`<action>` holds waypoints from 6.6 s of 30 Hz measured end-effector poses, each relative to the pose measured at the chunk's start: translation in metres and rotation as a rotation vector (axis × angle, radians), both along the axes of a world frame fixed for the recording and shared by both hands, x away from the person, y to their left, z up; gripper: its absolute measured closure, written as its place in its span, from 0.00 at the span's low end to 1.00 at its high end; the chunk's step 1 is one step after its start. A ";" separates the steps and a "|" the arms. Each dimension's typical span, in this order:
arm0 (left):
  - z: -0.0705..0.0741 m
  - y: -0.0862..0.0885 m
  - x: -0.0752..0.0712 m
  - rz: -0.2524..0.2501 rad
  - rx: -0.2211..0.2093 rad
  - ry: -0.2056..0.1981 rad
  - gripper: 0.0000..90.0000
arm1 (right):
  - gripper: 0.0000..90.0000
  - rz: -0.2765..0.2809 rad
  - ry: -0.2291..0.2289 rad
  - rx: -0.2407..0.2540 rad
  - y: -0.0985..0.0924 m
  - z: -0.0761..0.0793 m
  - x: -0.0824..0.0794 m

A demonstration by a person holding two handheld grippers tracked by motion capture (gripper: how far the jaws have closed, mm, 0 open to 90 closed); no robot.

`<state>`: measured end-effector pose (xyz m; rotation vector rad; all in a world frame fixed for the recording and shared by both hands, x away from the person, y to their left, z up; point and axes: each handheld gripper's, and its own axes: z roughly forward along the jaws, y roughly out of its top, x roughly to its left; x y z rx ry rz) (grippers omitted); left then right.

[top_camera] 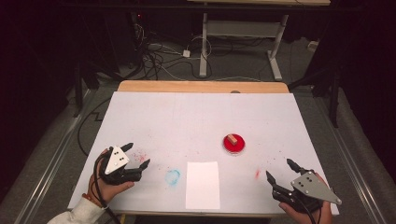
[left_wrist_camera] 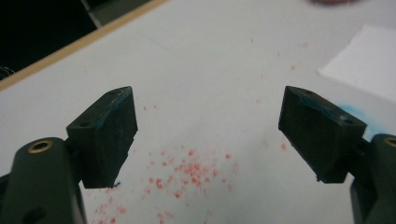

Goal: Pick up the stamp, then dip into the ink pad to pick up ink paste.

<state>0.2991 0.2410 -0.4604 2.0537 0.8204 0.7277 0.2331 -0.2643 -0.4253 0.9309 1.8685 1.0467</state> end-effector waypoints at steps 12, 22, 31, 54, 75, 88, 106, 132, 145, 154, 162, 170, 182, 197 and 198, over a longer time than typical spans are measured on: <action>-0.005 0.000 -0.003 -0.015 -0.003 0.036 0.22 | 0.27 0.026 0.044 -0.024 0.004 -0.001 0.020; -0.010 -0.002 0.002 -0.019 0.013 0.067 0.23 | 0.34 0.036 0.121 -0.031 0.003 0.005 0.055; -0.012 -0.002 -0.002 -0.013 0.036 0.070 0.23 | 0.41 0.134 0.254 -0.082 0.025 0.025 0.099; -0.014 0.011 -0.008 0.030 0.036 0.084 0.23 | 0.68 0.186 0.521 -0.133 0.092 -0.012 0.190; -0.017 0.012 -0.006 0.006 0.036 0.093 0.23 | 0.85 0.202 0.500 -0.146 0.089 -0.022 0.191; -0.016 0.010 -0.007 -0.044 0.031 0.079 0.22 | 0.85 0.232 0.399 -0.112 0.084 0.008 0.173; -0.017 0.008 -0.006 -0.039 0.056 0.095 0.22 | 0.85 0.254 0.260 -0.037 0.068 0.062 0.143; -0.019 0.004 -0.003 -0.044 0.074 0.099 0.22 | 0.85 0.206 0.434 -0.144 0.078 -0.012 0.171; -0.019 0.004 -0.003 -0.049 0.081 0.104 0.22 | 0.85 0.170 0.450 -0.170 0.078 -0.028 0.179; -0.019 0.003 -0.003 -0.050 0.084 0.103 0.22 | 0.85 0.164 0.456 -0.160 0.077 -0.033 0.179; -0.019 0.003 -0.004 -0.051 0.085 0.102 0.22 | 0.85 0.166 0.469 -0.136 0.075 -0.034 0.181; -0.019 0.002 -0.003 -0.055 0.092 0.110 0.22 | 0.85 0.166 0.473 -0.152 0.076 -0.033 0.181; -0.020 -0.001 -0.002 -0.050 0.091 0.116 0.24 | 0.85 0.165 0.509 -0.131 0.075 -0.032 0.185; -0.020 0.001 0.000 -0.049 0.084 0.121 0.24 | 0.85 0.174 0.504 -0.108 0.072 -0.030 0.185; -0.021 0.001 0.000 -0.049 0.085 0.120 0.24 | 0.85 0.172 0.497 -0.105 0.072 -0.029 0.184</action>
